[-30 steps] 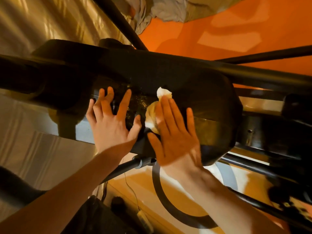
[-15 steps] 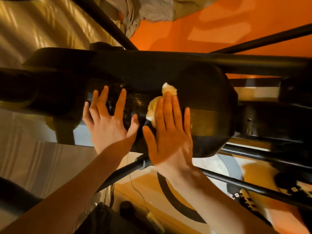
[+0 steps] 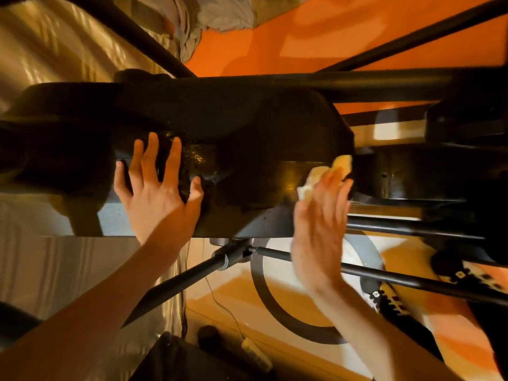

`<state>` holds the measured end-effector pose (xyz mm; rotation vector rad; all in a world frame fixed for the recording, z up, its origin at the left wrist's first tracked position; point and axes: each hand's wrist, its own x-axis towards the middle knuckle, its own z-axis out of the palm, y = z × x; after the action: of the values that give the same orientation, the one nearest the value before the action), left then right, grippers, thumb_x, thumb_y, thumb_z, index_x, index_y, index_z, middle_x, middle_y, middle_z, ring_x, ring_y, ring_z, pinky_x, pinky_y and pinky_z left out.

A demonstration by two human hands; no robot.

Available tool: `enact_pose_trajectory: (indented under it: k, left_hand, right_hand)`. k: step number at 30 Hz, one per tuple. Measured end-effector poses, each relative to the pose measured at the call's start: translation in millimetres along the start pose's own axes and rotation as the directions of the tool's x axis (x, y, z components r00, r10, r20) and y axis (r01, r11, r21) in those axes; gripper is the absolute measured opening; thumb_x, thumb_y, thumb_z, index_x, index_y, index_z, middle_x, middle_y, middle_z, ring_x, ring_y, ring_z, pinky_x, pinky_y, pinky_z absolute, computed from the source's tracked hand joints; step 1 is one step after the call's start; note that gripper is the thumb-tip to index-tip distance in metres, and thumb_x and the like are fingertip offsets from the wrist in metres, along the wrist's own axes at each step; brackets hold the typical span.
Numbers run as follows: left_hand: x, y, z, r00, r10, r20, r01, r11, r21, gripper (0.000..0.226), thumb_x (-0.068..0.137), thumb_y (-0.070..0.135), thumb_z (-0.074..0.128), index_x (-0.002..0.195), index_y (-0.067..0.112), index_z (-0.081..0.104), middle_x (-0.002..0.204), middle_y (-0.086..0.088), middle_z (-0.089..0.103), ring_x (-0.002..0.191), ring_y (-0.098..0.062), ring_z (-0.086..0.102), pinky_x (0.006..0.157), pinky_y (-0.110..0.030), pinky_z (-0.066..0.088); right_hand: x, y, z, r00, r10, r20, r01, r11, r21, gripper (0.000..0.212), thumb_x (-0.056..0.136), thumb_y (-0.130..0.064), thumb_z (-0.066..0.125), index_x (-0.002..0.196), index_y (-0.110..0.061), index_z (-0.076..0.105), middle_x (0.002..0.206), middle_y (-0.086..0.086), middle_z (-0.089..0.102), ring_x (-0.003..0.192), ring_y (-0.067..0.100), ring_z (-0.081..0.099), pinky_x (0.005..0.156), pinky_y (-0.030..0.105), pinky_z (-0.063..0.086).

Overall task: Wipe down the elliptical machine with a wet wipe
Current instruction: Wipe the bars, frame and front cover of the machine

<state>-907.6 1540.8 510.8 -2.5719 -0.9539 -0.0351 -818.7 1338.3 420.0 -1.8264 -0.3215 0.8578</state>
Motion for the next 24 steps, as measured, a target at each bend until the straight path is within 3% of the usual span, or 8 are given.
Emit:
enact_pose_trajectory:
  k: [7, 10, 12, 14, 16, 19, 21, 24]
  left_hand:
    - [-1, 1, -1, 1.0, -0.004, -0.009, 0.004, 1.0, 0.017, 0.063, 0.1, 0.045, 0.044, 0.158, 0.02, 0.042, 0.166, -0.014, 0.033, 0.156, -0.034, 0.023, 0.125, -0.056, 0.014]
    - [-1, 1, 0, 1.0, -0.006, -0.015, 0.007, 1.0, 0.021, 0.063, 0.1, 0.044, 0.044, 0.158, 0.02, 0.042, 0.166, -0.014, 0.033, 0.156, -0.034, 0.023, 0.125, -0.056, 0.015]
    - [-1, 1, 0, 1.0, -0.009, -0.021, 0.009, 1.0, 0.018, 0.063, 0.1, 0.044, 0.044, 0.158, 0.02, 0.042, 0.166, -0.014, 0.033, 0.156, -0.034, 0.024, 0.125, -0.056, 0.015]
    - [0, 1, 0, 1.0, -0.008, -0.027, 0.008, 1.0, 0.014, 0.062, 0.1, 0.044, 0.044, 0.157, 0.02, 0.043, 0.166, -0.014, 0.034, 0.155, -0.035, 0.025, 0.125, -0.055, 0.015]
    - [-1, 1, 1, 1.0, -0.001, -0.026, 0.001, 1.0, 0.021, 0.062, 0.1, 0.044, 0.044, 0.157, 0.021, 0.043, 0.166, -0.014, 0.034, 0.155, -0.035, 0.025, 0.125, -0.055, 0.015]
    - [-2, 1, 2, 1.0, -0.004, -0.028, 0.004, 1.0, 0.024, 0.062, 0.1, 0.045, 0.044, 0.158, 0.021, 0.043, 0.166, -0.014, 0.034, 0.156, -0.034, 0.025, 0.125, -0.055, 0.016]
    - [-2, 0, 1, 1.0, 0.005, -0.027, -0.004, 1.0, 0.026, 0.061, 0.101, 0.046, 0.044, 0.158, 0.022, 0.042, 0.166, -0.013, 0.035, 0.156, -0.034, 0.025, 0.126, -0.056, 0.016]
    - [-1, -1, 2, 1.0, 0.013, -0.022, -0.013, 1.0, 0.027, 0.061, 0.102, 0.048, 0.042, 0.157, 0.022, 0.042, 0.166, -0.014, 0.035, 0.155, -0.034, 0.026, 0.126, -0.056, 0.017]
  right_hand:
    - [-35, -2, 50, 0.917, -0.359, 0.175, 0.399, 0.798, -0.451, 0.07, 0.109, -0.055, 0.016, 0.164, -0.011, 0.016, 0.172, 0.008, 0.002, 0.159, 0.025, 0.0, 0.128, 0.049, 0.002]
    - [-37, 43, 27, 0.964, -0.264, 0.028, 0.244, 0.841, -0.483, 0.072, 0.108, -0.054, 0.014, 0.164, -0.01, 0.007, 0.172, 0.01, -0.003, 0.159, 0.022, -0.004, 0.128, 0.045, -0.003]
    - [-30, 54, 17, 0.994, 0.054, -0.092, -0.061, 0.996, -0.069, 0.073, 0.105, -0.061, 0.011, 0.164, -0.021, -0.005, 0.172, 0.0, -0.009, 0.158, 0.015, -0.008, 0.127, 0.038, -0.007]
    - [-16, 47, 17, 0.908, 0.418, -0.002, -0.364, 0.793, 0.488, 0.077, 0.098, -0.073, 0.014, 0.163, -0.036, -0.004, 0.171, -0.012, -0.004, 0.158, 0.011, -0.001, 0.123, 0.034, -0.002]
    - [-16, 26, 21, 0.884, 0.467, -0.017, -0.355, 0.695, 0.626, 0.078, 0.098, -0.076, 0.021, 0.162, -0.041, -0.005, 0.171, -0.017, -0.002, 0.158, 0.01, 0.003, 0.126, 0.04, 0.002]
    - [-46, -2, 45, 0.992, 0.045, -0.121, -0.021, 0.98, 0.2, 0.078, 0.103, -0.064, 0.016, 0.164, -0.023, -0.008, 0.171, -0.007, -0.016, 0.158, 0.017, -0.011, 0.128, 0.047, -0.006]
    - [-67, -6, 64, 0.968, -0.243, 0.055, 0.248, 0.926, -0.284, 0.073, 0.107, -0.057, 0.009, 0.164, -0.011, 0.008, 0.172, 0.007, -0.008, 0.159, 0.025, -0.006, 0.128, 0.046, -0.006]
    - [-66, 5, 63, 0.932, -0.327, 0.156, 0.36, 0.785, -0.504, 0.07, 0.109, -0.053, 0.008, 0.163, -0.011, 0.018, 0.172, 0.009, 0.001, 0.159, 0.024, 0.0, 0.127, 0.051, -0.001]
